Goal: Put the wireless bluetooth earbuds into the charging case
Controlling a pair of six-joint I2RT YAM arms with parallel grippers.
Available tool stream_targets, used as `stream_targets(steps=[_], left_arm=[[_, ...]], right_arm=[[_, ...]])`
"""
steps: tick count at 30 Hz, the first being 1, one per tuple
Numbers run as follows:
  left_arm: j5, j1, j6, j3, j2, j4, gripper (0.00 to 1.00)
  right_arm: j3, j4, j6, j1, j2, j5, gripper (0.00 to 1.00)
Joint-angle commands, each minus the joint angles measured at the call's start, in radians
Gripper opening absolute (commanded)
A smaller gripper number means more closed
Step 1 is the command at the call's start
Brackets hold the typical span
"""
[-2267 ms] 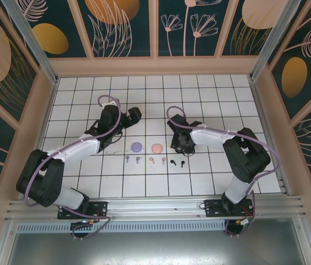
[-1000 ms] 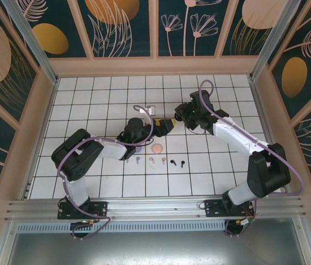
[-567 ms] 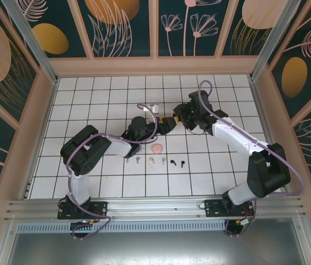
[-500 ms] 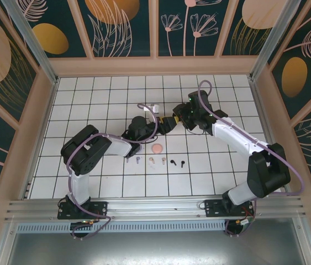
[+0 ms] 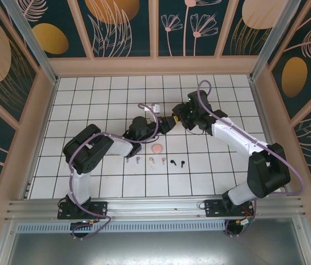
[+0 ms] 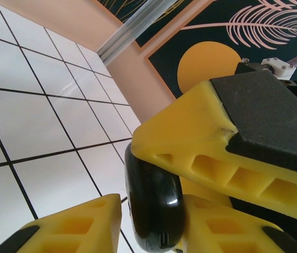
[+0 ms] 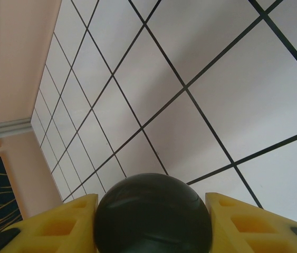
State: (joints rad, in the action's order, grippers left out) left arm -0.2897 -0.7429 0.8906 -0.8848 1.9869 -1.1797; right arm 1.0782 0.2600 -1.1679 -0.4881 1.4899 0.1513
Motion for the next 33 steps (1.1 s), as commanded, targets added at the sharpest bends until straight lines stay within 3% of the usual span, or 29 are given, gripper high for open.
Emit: stream_targets(steps=[1, 6, 11, 13, 17, 21, 26, 33], left_arm=[[-0.013, -0.006, 0.013, -0.013, 0.016, -0.052, 0.32], [-0.016, -0.005, 0.022, -0.014, 0.026, -0.078, 0.18], [-0.029, -0.005, 0.027, -0.015, 0.020, -0.074, 0.00], [-0.035, -0.005, 0.025, -0.008, 0.006, -0.065, 0.00], [-0.049, -0.004, -0.015, 0.025, -0.050, -0.019, 0.00], [-0.101, 0.008, -0.099, 0.058, -0.122, 0.077, 0.00], [-0.248, 0.054, -0.135, 0.092, -0.178, 0.137, 0.00], [-0.380, 0.081, -0.187, 0.080, -0.233, 0.240, 0.00]], right_arm=[[0.032, -0.031, -0.021, -0.016, -0.005, 0.008, 0.35], [0.037, -0.034, -0.022, -0.028, -0.011, 0.010, 0.37], [0.065, -0.029, -0.002, -0.007, -0.032, 0.001, 0.74], [0.080, -0.010, 0.014, 0.016, -0.052, -0.008, 0.79], [0.060, 0.021, 0.094, 0.057, -0.122, -0.019, 0.81], [-0.050, -0.055, 0.279, 0.110, -0.206, 0.025, 0.81], [-0.211, -0.261, 0.599, 0.153, -0.287, 0.202, 0.81], [-0.353, -0.416, 0.729, 0.159, -0.311, 0.379, 0.77]])
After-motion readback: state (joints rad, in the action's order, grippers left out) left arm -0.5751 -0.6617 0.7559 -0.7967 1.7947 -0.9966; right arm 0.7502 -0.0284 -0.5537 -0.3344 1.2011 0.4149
